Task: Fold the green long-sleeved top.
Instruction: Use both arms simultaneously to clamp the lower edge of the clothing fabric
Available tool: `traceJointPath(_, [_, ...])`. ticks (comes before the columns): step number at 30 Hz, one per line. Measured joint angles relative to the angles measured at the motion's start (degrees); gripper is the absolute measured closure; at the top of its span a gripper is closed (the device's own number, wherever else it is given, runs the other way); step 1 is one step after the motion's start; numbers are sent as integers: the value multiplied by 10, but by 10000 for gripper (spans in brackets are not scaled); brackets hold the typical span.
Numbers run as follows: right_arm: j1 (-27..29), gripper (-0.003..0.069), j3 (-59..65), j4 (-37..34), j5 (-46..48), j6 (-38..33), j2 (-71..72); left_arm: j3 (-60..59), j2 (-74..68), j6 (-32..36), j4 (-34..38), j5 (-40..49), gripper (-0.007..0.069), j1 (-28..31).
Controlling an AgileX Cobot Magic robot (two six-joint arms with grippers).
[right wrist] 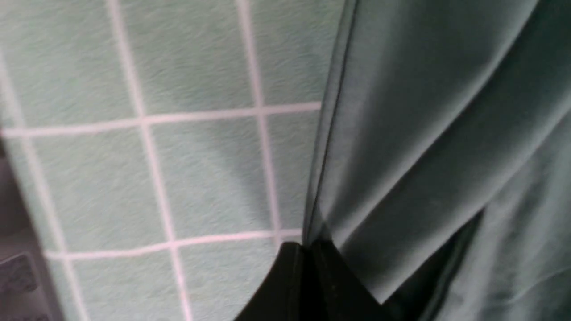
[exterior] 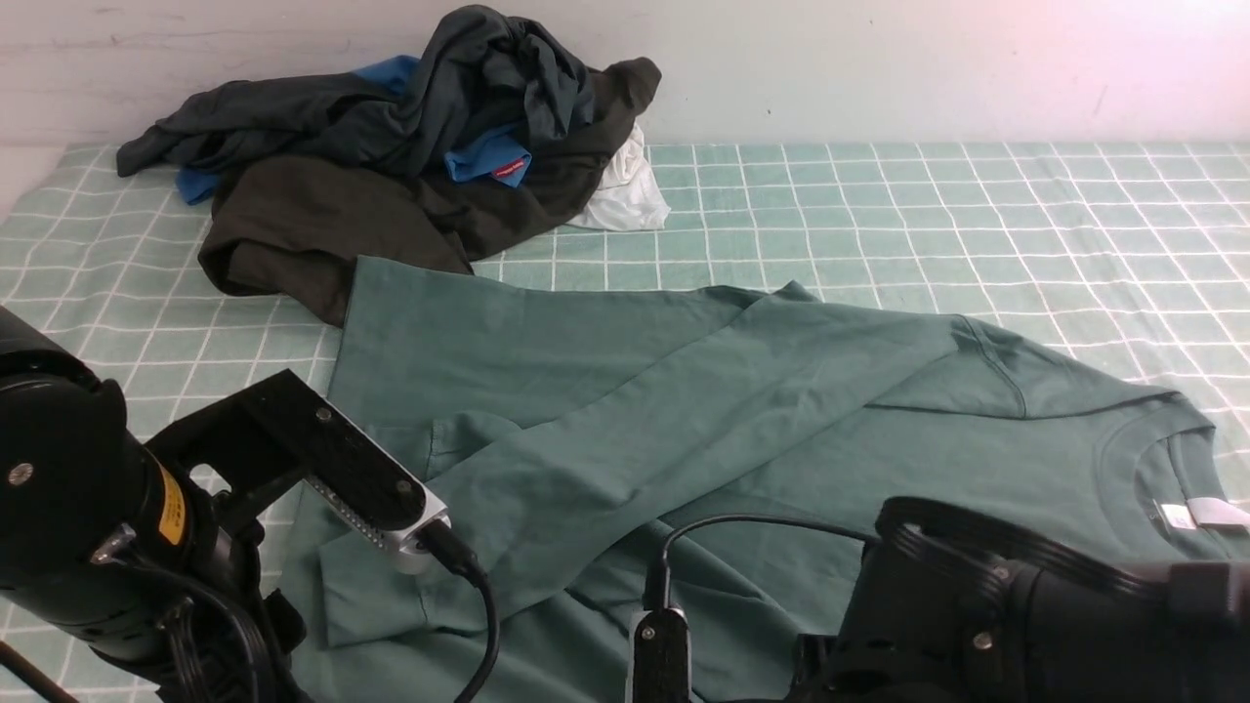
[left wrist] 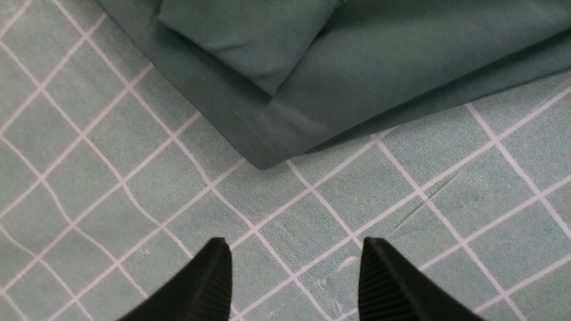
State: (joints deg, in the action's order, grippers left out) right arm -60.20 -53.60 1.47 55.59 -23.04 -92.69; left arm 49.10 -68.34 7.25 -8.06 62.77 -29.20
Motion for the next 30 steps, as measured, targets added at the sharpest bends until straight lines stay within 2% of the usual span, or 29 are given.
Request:
traceJointPath(5, [0,661,1,-50,10,-43,1,0,-5,22,8,8,260,0])
traceJointPath(10, [0,661,1,-83,27,-51,3,0,-29,66,36,38,260,0])
traceJointPath(16, [4,662,1,-93,40,-51,29,0,-89,181,118,43,260,-11])
traceJointPath(22, [32,661,1,-102,32,-51,31,0,-170,255,108,12,260,-64])
traceJointPath(25, [54,661,1,-104,15,-50,31,0,-227,268,87,-8,260,-89])
traceJointPath(30, [71,661,1,-104,-1,-50,31,0,-285,271,70,-38,260,-92])
